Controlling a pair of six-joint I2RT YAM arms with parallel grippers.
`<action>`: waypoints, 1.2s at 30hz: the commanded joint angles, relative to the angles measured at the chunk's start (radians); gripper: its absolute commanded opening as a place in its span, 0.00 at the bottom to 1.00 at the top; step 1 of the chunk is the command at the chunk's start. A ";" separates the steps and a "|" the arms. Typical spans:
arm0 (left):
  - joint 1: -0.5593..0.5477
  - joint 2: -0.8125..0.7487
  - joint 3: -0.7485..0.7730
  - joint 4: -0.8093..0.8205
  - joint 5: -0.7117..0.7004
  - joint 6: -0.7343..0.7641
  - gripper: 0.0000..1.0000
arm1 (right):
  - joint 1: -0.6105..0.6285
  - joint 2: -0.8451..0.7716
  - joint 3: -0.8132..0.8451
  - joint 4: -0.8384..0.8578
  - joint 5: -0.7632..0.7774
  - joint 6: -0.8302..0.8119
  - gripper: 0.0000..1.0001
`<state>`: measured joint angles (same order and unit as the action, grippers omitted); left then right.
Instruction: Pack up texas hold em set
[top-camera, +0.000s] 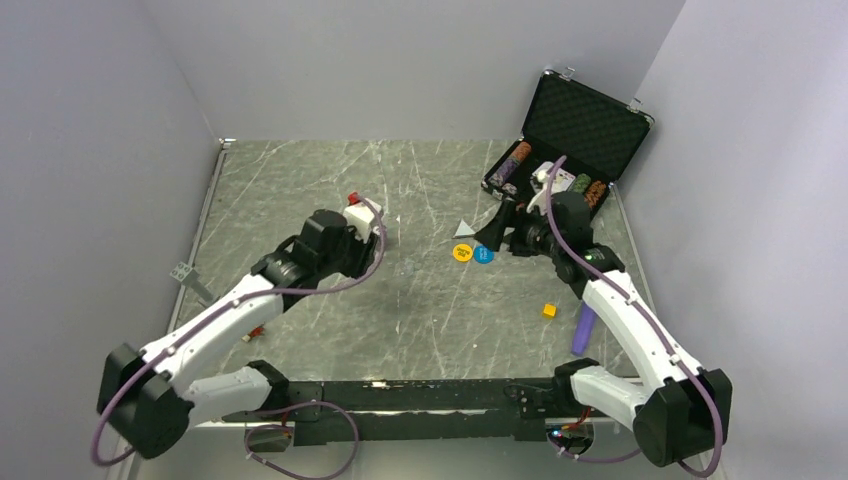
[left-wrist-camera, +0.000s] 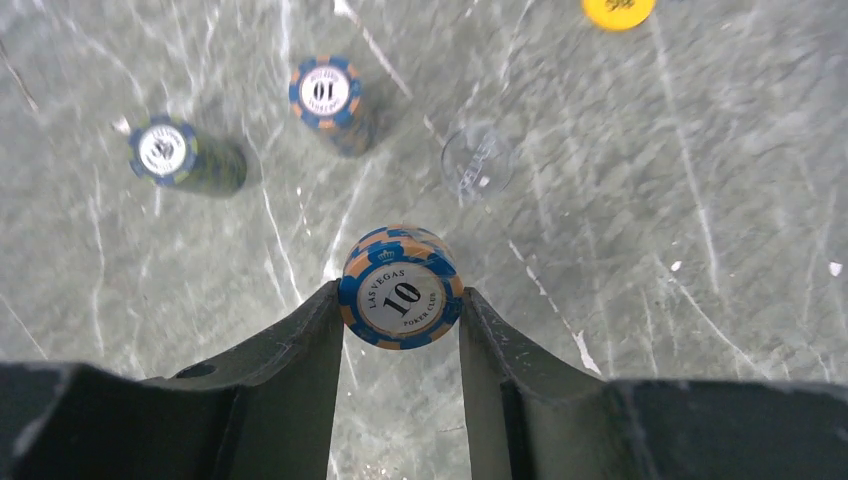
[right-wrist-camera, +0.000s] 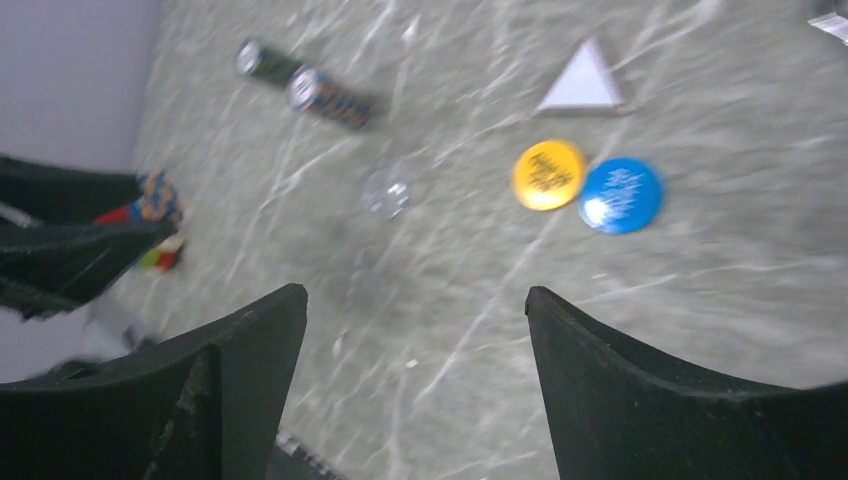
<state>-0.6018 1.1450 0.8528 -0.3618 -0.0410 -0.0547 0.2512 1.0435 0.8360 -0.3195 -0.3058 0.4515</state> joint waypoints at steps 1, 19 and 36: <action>-0.046 -0.128 -0.058 0.122 0.017 0.125 0.00 | 0.085 0.018 -0.013 0.105 -0.184 0.135 0.84; -0.203 -0.285 -0.127 0.212 0.207 0.251 0.00 | 0.399 0.228 0.114 0.268 -0.238 0.332 0.71; -0.239 -0.273 -0.126 0.211 0.183 0.254 0.00 | 0.496 0.335 0.192 0.263 -0.254 0.300 0.56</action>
<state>-0.8314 0.8688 0.7017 -0.1993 0.1356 0.1829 0.7288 1.3605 0.9714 -0.0956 -0.5346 0.7589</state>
